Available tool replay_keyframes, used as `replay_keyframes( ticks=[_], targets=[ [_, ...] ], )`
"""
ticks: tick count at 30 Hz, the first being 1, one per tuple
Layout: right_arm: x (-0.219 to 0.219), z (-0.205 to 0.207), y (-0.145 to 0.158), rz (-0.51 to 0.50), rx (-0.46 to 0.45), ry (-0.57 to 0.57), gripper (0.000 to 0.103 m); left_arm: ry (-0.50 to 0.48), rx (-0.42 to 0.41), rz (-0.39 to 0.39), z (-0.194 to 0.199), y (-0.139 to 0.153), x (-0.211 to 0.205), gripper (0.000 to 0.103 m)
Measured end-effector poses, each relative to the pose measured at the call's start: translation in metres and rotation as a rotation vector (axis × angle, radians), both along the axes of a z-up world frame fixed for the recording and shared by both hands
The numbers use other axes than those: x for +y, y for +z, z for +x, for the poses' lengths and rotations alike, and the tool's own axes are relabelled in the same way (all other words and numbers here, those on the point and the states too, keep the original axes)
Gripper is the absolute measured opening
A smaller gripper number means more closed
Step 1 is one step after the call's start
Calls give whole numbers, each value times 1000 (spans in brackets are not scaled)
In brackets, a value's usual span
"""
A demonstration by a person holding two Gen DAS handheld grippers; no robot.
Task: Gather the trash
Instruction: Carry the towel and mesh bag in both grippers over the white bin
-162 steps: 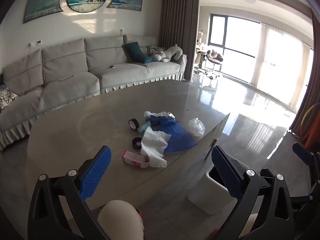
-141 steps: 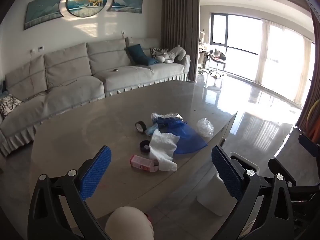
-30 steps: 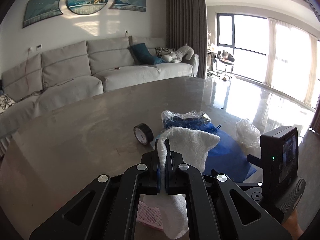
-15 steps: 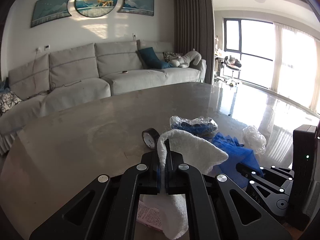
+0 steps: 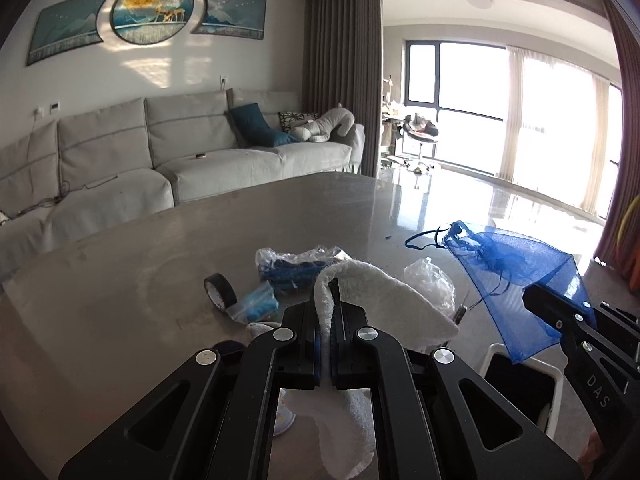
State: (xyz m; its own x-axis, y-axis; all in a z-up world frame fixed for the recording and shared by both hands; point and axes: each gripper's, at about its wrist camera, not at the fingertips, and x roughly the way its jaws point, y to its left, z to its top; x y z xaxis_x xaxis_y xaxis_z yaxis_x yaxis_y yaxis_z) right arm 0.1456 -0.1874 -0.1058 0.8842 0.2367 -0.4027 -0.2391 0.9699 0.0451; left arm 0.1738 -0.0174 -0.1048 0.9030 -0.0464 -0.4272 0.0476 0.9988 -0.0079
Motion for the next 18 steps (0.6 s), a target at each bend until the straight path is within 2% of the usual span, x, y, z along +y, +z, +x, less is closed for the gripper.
replay_keyframes(
  ticks=[4,9,14,18],
  targets=[
    [-26,-9,-8,-11,-7,-71,1,-100,9,-9,5,1,-39,3],
    [-65,-17,-20,-15,5,-178,1,-197,-16,21,8,-4,-95,3],
    [-101,-24,-39,-5,27,-281,1,-291,4,42,11,-29,-140,3],
    [-117,-25,-64,-16,93,-353,1,-362,37,70,11,-60,-169,3]
  ],
)
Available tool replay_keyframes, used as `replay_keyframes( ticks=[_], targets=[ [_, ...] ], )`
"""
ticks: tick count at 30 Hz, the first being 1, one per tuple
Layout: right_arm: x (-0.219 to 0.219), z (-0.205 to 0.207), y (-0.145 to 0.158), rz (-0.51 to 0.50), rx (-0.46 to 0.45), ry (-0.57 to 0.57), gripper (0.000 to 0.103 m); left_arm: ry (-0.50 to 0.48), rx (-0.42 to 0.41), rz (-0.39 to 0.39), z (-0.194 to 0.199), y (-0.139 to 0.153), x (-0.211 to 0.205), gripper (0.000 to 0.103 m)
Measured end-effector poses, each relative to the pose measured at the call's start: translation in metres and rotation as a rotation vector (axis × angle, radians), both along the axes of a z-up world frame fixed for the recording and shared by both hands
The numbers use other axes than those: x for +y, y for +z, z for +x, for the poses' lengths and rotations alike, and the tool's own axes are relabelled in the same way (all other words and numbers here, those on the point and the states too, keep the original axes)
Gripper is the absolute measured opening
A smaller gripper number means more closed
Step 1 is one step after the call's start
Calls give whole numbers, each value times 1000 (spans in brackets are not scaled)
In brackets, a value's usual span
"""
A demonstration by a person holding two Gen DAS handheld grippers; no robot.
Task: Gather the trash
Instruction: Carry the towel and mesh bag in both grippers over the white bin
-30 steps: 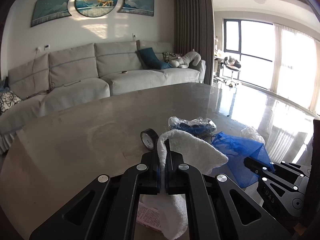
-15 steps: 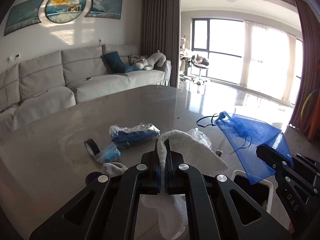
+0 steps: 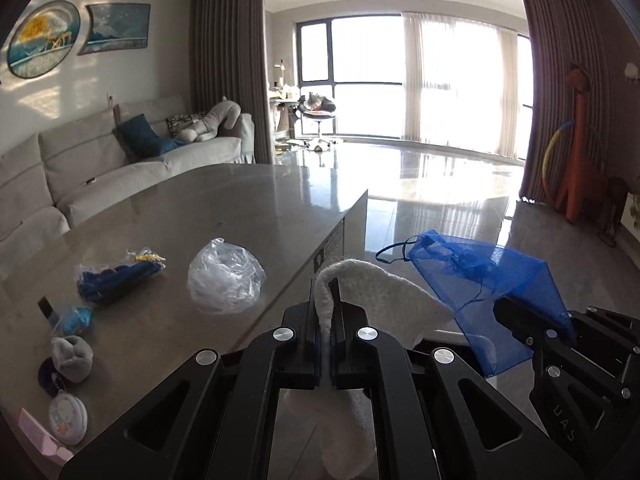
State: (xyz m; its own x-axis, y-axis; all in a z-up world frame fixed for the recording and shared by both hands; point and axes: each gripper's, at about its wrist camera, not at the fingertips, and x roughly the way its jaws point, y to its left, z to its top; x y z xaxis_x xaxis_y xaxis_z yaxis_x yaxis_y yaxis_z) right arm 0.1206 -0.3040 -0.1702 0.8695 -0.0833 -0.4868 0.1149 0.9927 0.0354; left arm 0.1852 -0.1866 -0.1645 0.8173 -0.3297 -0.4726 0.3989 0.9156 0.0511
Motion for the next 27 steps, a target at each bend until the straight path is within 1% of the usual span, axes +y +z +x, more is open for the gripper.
replay_keyframes(
  ticks=[4,8,12,16,17,18,19,20,21,24,27],
  targets=[
    [-11,-3,-26,-23,56,-42,1,-63,54,43,8,-31,-26,3],
    [-19,-8,-39,-37,81,-68,1,-127,59,98,8,-52,-50,3],
    [-27,1,-46,-37,112,-88,1,-167,81,135,14,-65,-69,3],
    [-34,2,-52,-45,124,-104,1,-205,143,151,23,-77,-82,5],
    [-36,3,-52,-48,125,-109,1,-227,170,173,25,-82,-87,16],
    [-38,3,-52,-45,128,-112,1,-236,193,201,26,-87,-92,57],
    [-39,4,-53,-43,131,-115,1,-234,207,231,27,-92,-96,85],
    [-41,4,-54,-44,132,-120,1,-209,177,247,24,-94,-96,98],
    [-41,4,-55,-45,137,-121,1,-194,148,262,21,-96,-96,99],
    [-43,4,-60,-49,151,-124,1,-221,147,299,16,-97,-101,98],
    [-44,4,-62,-39,161,-124,1,-220,123,303,12,-94,-99,98]
  ],
)
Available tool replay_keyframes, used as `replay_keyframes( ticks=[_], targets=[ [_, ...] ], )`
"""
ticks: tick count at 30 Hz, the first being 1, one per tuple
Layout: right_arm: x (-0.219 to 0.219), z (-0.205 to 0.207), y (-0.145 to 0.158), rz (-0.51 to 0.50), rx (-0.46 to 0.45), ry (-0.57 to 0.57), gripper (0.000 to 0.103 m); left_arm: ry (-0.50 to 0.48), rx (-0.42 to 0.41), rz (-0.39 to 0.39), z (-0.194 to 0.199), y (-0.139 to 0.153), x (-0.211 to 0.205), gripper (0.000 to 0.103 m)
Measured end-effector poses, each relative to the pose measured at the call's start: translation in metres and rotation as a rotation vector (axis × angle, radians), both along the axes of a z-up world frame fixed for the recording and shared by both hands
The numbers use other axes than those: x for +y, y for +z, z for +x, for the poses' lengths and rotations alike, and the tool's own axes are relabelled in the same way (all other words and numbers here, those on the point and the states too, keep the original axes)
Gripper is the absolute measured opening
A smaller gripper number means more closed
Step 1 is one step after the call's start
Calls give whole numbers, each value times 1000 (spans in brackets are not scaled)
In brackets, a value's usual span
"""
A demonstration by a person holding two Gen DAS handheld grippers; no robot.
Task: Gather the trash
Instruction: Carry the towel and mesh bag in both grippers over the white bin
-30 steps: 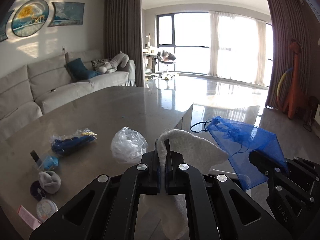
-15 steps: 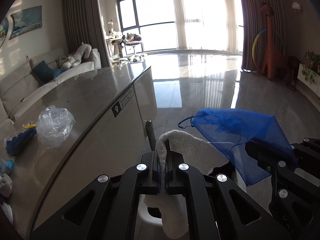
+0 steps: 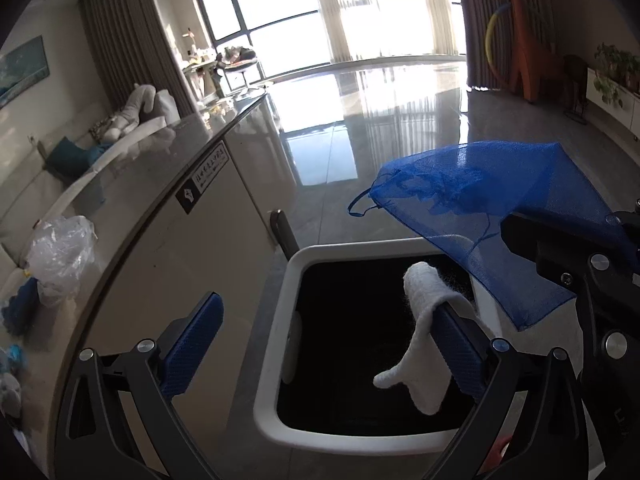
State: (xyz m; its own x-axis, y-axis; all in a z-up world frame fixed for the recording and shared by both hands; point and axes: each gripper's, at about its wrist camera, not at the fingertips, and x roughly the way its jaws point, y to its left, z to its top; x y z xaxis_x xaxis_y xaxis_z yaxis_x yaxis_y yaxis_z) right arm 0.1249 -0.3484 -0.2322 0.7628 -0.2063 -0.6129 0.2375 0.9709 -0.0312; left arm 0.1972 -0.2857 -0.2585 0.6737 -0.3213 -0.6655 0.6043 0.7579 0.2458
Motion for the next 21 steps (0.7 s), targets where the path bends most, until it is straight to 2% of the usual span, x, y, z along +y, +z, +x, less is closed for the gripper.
replay_keyframes(
  ticks=[13,15,17,19,21],
  targets=[
    [3,8,-1,18,8,12,1,54,40,-21,13,6,16,98],
    [4,8,-1,20,10,9,1,56,95,-22,19,3,16,98],
    [3,6,-1,18,10,4,1,40,188,-30,28,-3,14,98],
    [1,6,0,14,18,0,1,32,282,42,37,-18,5,98],
    [2,8,-2,16,26,-7,1,54,324,162,42,-37,-4,98]
  ],
)
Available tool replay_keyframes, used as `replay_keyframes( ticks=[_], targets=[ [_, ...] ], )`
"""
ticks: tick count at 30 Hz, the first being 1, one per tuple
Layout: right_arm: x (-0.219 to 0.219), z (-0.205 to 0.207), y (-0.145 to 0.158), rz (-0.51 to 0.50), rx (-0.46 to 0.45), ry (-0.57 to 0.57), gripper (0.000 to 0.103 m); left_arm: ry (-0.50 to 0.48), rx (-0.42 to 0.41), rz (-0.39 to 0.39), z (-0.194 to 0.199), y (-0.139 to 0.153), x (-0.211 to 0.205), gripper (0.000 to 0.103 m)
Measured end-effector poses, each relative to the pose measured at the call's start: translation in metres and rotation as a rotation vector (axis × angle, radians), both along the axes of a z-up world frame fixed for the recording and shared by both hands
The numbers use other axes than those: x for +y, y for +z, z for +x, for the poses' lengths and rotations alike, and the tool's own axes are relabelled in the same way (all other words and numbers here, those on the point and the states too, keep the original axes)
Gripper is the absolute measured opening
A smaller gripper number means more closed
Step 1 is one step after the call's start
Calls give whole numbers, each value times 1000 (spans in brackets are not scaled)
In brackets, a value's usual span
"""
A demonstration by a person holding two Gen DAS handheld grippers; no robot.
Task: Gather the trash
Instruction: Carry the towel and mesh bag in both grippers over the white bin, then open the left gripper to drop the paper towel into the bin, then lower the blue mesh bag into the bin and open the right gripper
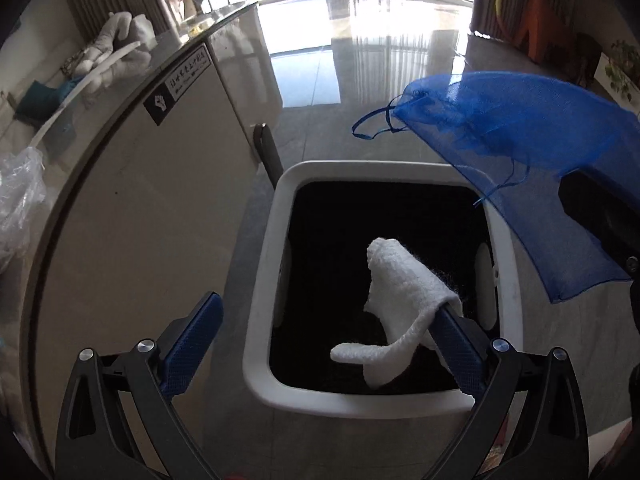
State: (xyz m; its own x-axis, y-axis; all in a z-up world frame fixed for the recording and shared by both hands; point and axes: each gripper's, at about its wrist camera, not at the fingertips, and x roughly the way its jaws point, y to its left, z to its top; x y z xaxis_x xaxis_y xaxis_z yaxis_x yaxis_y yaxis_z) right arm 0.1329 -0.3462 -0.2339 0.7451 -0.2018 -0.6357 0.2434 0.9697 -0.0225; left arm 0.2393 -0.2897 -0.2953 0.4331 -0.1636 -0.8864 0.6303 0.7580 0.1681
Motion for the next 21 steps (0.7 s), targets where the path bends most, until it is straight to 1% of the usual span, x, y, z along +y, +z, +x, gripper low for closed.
replay_keyframes(
  ticks=[1,3,5,6,7,8,9,10,11,12,13,14,15,16,17,19,20,21],
  targets=[
    [0,0,-2,1,3,-2,1,7,9,-1,1,-3,0,98],
    [-2,0,-3,4,10,-5,1,-6,72,-3,2,-7,-4,98],
    [-3,0,-2,8,8,-7,1,-30,110,39,2,-12,-9,98],
    [-4,0,-1,10,8,-6,1,-34,111,70,1,-15,-12,98],
    [-4,0,-1,8,7,-5,1,-34,114,84,1,-18,-13,98],
    [-4,0,-1,6,8,-5,1,-37,136,95,1,-21,-14,98],
    [-4,1,-1,4,11,-5,1,-43,189,85,1,-24,-16,98],
    [-4,1,-2,0,14,-6,1,-44,301,40,5,-28,-14,98],
    [-5,0,-2,-2,13,-7,1,-25,407,-28,9,-30,-11,98],
    [-6,-1,-3,-2,13,-8,1,6,467,-86,14,-31,-6,98],
    [-7,-1,-2,-2,14,-9,1,32,481,-107,18,-32,-3,98],
    [-8,-2,-2,-3,13,-12,1,56,460,-90,20,-34,-2,98],
    [-8,-1,-1,-1,13,-16,1,71,420,-87,19,-31,0,98],
    [-9,-2,-1,4,11,-18,1,66,377,-110,17,-23,1,98],
    [-10,-2,0,7,10,-19,1,44,331,-123,11,-14,-1,98],
    [-11,-2,1,6,8,-20,1,-6,248,-109,0,-3,-5,98],
    [-11,-2,1,7,7,-20,1,-17,223,-107,-3,1,-6,98],
    [-12,-2,1,11,7,-21,1,-19,218,-113,-5,2,-5,98]
  ],
)
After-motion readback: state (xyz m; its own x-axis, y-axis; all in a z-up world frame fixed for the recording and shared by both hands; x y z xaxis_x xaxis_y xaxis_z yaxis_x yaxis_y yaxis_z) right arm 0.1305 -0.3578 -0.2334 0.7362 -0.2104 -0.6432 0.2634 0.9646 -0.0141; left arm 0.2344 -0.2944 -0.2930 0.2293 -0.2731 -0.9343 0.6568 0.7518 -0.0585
